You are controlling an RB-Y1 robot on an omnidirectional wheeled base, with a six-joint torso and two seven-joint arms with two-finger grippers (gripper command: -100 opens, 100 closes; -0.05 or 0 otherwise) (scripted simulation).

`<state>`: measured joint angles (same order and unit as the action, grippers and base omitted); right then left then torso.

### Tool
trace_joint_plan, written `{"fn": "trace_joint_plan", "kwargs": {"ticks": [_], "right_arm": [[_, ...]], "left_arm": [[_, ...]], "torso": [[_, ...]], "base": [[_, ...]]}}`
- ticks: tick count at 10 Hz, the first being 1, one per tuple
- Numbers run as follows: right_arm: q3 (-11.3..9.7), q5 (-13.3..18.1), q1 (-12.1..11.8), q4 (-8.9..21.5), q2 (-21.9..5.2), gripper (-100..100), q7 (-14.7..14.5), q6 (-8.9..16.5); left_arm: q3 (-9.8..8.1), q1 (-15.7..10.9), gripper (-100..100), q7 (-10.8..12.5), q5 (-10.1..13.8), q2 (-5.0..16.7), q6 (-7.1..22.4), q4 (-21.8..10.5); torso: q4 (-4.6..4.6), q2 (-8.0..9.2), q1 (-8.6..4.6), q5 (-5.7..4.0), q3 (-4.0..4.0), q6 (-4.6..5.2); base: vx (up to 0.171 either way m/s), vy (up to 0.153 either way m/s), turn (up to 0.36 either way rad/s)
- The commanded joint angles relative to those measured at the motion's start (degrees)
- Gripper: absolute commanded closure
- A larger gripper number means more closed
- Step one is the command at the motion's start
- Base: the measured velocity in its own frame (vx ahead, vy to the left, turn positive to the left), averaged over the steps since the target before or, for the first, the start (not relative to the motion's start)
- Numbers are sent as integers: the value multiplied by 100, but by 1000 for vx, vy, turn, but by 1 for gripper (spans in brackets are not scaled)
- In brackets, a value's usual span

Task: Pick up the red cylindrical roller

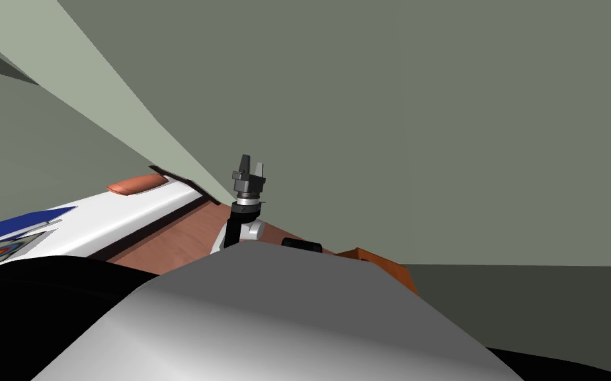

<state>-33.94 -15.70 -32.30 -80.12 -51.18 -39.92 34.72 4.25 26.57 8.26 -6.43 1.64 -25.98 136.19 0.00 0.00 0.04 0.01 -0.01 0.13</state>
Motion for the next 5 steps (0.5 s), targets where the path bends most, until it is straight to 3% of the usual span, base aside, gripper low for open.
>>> {"fn": "trace_joint_plan", "kwargs": {"ticks": [1,2,3,5], "right_arm": [[-22,61,48,176,132,-100,10,-70],[-14,31,35,109,80,-100,4,-40],[-16,34,39,122,87,100,5,-48],[-21,37,40,116,87,100,-3,-52]], "left_arm": [[0,0,0,0,0,0,0,0],[0,0,0,0,0,0,0,0],[0,0,0,0,0,0,0,0],[0,0,0,0,0,0,0,0]], "torso": [[0,0,0,0,0,0],[0,0,2,0,0,0],[0,-3,8,2,-1,1],[-1,-5,12,5,-3,5]], "base": [[-14,-30,46],[-5,-12,9],[0,0,0],[0,0,0]]}}
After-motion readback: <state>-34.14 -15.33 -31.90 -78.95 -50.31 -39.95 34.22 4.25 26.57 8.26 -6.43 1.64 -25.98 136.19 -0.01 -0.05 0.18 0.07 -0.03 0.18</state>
